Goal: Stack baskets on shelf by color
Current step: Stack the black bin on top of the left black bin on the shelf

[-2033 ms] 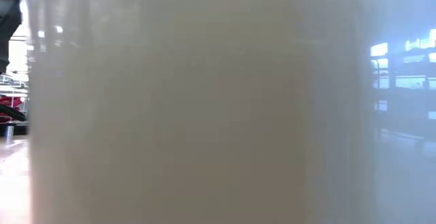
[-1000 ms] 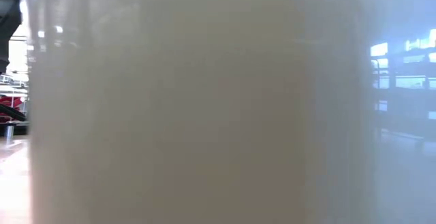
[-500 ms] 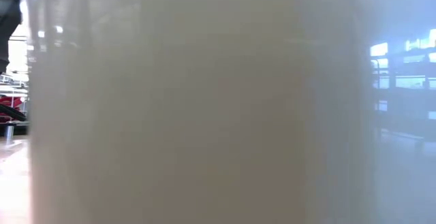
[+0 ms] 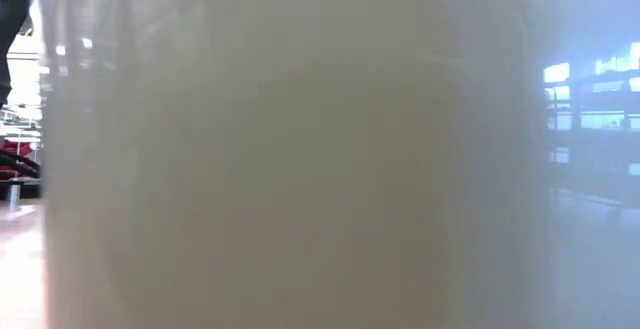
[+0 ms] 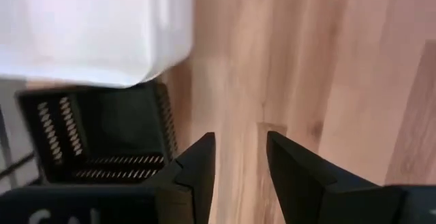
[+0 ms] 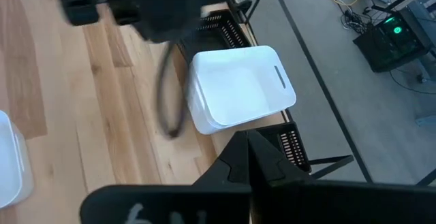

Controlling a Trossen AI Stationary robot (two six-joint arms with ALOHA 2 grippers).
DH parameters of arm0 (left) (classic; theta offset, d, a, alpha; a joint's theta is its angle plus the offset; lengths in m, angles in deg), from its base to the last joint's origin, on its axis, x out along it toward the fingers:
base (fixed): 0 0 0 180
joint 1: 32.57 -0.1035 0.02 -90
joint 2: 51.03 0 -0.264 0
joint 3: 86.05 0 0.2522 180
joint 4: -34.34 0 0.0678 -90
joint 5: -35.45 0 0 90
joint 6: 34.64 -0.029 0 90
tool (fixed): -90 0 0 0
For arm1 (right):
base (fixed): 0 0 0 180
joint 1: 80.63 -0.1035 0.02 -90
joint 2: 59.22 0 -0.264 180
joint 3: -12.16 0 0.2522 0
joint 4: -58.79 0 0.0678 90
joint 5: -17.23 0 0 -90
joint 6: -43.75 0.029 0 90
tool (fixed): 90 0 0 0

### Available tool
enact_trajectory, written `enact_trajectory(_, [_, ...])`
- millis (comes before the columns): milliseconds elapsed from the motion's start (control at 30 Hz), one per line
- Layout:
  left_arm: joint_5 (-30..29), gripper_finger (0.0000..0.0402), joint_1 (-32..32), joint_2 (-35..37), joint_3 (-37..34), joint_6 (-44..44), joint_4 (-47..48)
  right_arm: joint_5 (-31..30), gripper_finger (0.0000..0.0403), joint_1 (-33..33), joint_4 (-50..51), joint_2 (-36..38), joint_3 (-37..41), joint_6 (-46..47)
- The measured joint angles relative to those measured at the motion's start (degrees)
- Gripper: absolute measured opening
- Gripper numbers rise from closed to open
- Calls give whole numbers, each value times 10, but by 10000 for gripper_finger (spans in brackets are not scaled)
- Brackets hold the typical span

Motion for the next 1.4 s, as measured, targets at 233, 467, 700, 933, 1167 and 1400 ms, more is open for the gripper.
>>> enact_trajectory(233, [-5, 22, 19, -1, -71, -10, -8, 0, 1, 4, 1, 0, 0, 0])
enact_trajectory(467, [-6, 1, 3, -1, -179, -15, -66, 0, 1, 4, 2, 0, 0, -1])
enact_trajectory(700, [-8, 0, -17, -1, -219, -11, -138, 0, 1, 4, 3, 0, 0, -2])
enact_trajectory(933, [-41, 0, -34, -1, -220, -19, -136, 2, 1, 4, 3, 0, 0, -2])
enact_trajectory(1167, [-71, 0, -57, -1, -220, -41, -135, 3, 1, 4, 5, 0, 0, -2])
enact_trajectory(1400, [-87, 0, -79, -1, -220, -54, -135, 3, 1, 4, 5, 0, 0, -2])
